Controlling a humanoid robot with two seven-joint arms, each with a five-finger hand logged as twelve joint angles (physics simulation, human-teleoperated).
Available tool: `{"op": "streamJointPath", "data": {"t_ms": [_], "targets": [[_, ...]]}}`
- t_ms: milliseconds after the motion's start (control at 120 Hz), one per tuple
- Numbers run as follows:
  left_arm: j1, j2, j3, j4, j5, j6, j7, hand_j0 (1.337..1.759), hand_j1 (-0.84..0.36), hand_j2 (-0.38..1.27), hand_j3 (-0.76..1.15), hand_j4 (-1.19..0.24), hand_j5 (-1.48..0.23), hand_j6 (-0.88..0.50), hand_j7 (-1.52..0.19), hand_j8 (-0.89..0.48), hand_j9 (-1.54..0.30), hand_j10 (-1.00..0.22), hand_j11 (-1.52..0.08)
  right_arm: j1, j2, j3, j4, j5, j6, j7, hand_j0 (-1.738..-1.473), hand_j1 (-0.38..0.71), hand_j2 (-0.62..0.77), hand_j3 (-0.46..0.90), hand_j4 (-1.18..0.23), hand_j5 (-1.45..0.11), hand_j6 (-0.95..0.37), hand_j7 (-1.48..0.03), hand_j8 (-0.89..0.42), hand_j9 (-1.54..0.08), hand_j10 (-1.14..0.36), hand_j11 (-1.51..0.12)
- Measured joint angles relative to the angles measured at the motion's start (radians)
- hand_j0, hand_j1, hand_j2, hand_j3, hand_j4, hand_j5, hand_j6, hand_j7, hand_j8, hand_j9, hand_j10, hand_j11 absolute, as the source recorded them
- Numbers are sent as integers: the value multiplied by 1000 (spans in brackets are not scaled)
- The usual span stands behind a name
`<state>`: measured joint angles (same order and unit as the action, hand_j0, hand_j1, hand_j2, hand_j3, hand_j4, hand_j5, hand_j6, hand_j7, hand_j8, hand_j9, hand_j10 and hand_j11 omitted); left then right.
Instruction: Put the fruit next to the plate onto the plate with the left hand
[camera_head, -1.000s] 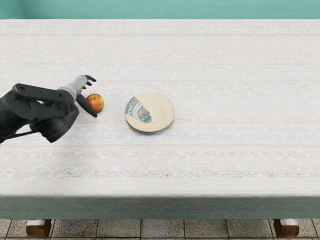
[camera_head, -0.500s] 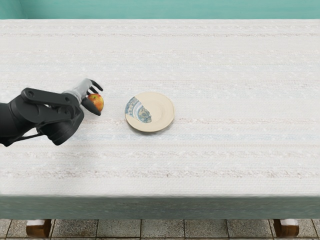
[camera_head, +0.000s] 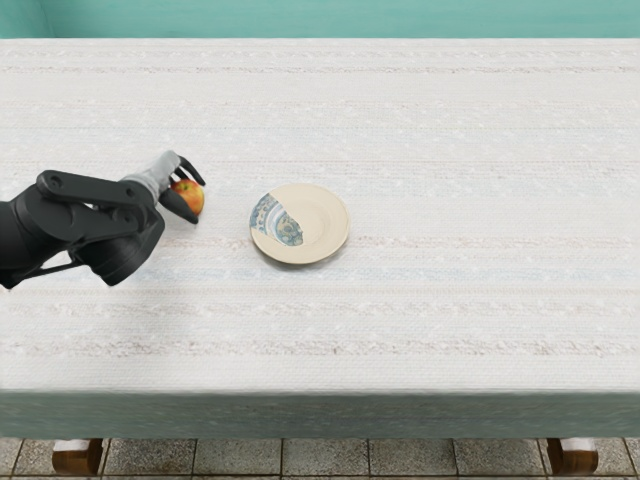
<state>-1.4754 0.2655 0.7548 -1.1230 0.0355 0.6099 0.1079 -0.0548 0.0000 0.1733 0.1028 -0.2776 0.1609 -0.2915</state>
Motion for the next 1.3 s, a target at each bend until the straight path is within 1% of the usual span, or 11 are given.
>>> {"op": "streamJointPath", "data": {"t_ms": [192, 242, 308, 683, 833, 900, 967, 1033, 1150, 1208, 1300], "targets": [[-46, -28, -3, 0, -3, 0, 1, 1656, -282, 295, 0, -614, -843, -465, -822, -453, -823, -625, -822, 0, 0, 0, 0, 0, 0, 0, -1658, -349, 0, 0, 0, 0, 0, 0, 0, 0, 0, 0], [-60, -37, -8, 0, -4, 0, 1, 1657, -289, 350, 0, -614, -849, -460, -824, -461, -824, -627, -824, 0, 0, 0, 0, 0, 0, 0, -1658, -349, 0, 0, 0, 0, 0, 0, 0, 0, 0, 0], [-79, -58, -13, 0, -3, -1, 1, 1657, -294, 318, 0, -613, -854, -452, -826, -448, -828, -627, -828, 0, 0, 0, 0, 0, 0, 0, -1658, -349, 0, 0, 0, 0, 0, 0, 0, 0, 0, 0], [-125, -196, -74, -11, -16, 0, 3, 1657, -273, 278, 0, -603, -852, -483, -814, -443, -819, -592, -819, 0, 0, 0, 0, 0, 0, 0, -1658, -349, 0, 0, 0, 0, 0, 0, 0, 0, 0, 0], [-126, -228, -90, -29, -31, 0, 3, 1657, -279, 312, 0, -599, -848, -481, -820, -445, -813, -604, -813, 0, 0, 0, 0, 0, 0, 0, -1658, -349, 0, 0, 0, 0, 0, 0, 0, 0, 0, 0], [-126, -229, -93, -34, -33, 0, 3, 1657, -253, 259, 0, -569, -795, -484, -774, -452, -767, -574, -767, 0, 0, 0, 0, 0, 0, 0, -1658, -349, 0, 0, 0, 0, 0, 0, 0, 0, 0, 0], [-127, -226, -95, -35, -33, 0, 2, 1657, -104, 190, 0, -427, -595, -366, -580, -343, -575, -430, -575, 0, 0, 0, 0, 0, 0, 0, -1658, -349, 0, 0, 0, 0, 0, 0, 0, 0, 0, 0], [-146, -207, -97, -36, -33, 1, 2, 1658, 17, 138, 0, -312, -434, -268, -424, -251, -420, -315, -420, 0, 0, 0, 0, 0, 0, 0, -1658, -349, 0, 0, 0, 0, 0, 0, 0, 0, 0, 0], [-162, -82, -130, -37, -31, 1, 2, 1658, 154, 80, 0, -182, -253, -158, -247, -149, -245, -184, -245, 0, 0, 0, 0, 0, 0, 0, -1658, -349, 0, 0, 0, 0, -1, 0, 0, 0, 0, 0], [-159, 35, -162, -37, -29, -16, 1, 1658, 199, 61, 0, -140, -195, -122, -190, -115, -188, -141, -188, 0, 0, 0, 0, 0, 0, 0, -1658, -349, 0, 0, 0, 0, -1, 0, 0, 0, 0, 0], [-155, 207, -209, -57, -27, -144, 0, 1658, 248, 40, 0, -94, -130, -83, -127, -78, -126, -95, -126, 0, 0, 0, 0, 0, 0, 0, -1658, -349, 0, 0, 0, 0, -1, 0, 0, 0, 0, 0]]}}
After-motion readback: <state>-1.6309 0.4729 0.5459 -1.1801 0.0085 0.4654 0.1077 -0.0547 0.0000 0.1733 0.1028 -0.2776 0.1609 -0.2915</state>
